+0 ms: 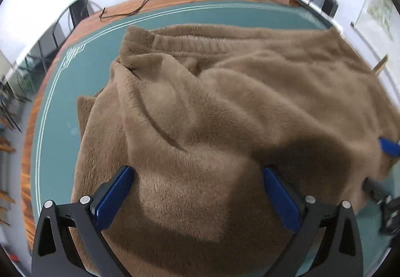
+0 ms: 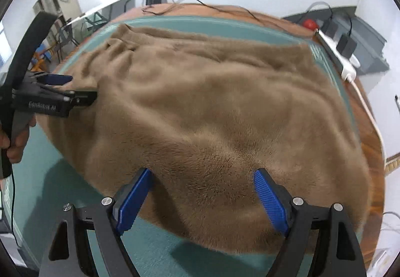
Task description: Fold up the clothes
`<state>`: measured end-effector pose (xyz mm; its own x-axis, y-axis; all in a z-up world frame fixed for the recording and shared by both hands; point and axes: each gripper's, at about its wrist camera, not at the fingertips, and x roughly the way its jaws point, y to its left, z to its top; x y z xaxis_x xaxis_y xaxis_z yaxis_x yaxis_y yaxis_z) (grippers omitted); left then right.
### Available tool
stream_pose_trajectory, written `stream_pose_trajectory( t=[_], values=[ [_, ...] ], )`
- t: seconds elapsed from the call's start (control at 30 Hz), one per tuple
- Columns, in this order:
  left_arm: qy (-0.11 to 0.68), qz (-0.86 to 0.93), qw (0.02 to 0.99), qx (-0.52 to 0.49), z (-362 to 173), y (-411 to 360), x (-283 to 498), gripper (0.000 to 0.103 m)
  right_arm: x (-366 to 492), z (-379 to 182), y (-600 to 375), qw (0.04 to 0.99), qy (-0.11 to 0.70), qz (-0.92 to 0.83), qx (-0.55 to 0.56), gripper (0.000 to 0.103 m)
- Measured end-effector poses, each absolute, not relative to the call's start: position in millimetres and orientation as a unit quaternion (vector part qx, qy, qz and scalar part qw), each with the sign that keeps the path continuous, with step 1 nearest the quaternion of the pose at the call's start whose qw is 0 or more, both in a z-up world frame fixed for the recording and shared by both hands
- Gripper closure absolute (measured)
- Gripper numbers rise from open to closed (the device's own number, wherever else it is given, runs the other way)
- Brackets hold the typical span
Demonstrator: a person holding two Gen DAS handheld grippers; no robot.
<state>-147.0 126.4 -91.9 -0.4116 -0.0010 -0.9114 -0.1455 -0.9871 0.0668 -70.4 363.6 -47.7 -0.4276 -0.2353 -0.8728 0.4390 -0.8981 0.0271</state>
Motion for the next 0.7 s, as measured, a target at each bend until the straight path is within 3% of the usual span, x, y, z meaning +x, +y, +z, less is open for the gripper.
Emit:
stream_pose_trajectory(
  t=[0.07,0.4,0.7],
  values=[
    [0.067,0.834,0.035,-0.546,-89,127,-149,0.000,-77,-54,365,0.209,0.085,-0.833,0.506,0.005],
    [-0.016,0.849,0.002,-0.528,-38,128,-82,0.000,-1,-26,378,0.255,0.095,-0.821,0.503,0.004],
    [0.012,0.835,0.013,-0.550,-67,176,-11,0.000,51,-49,424,0.234,0.050,-0.810,0.535,0.004]
  ],
)
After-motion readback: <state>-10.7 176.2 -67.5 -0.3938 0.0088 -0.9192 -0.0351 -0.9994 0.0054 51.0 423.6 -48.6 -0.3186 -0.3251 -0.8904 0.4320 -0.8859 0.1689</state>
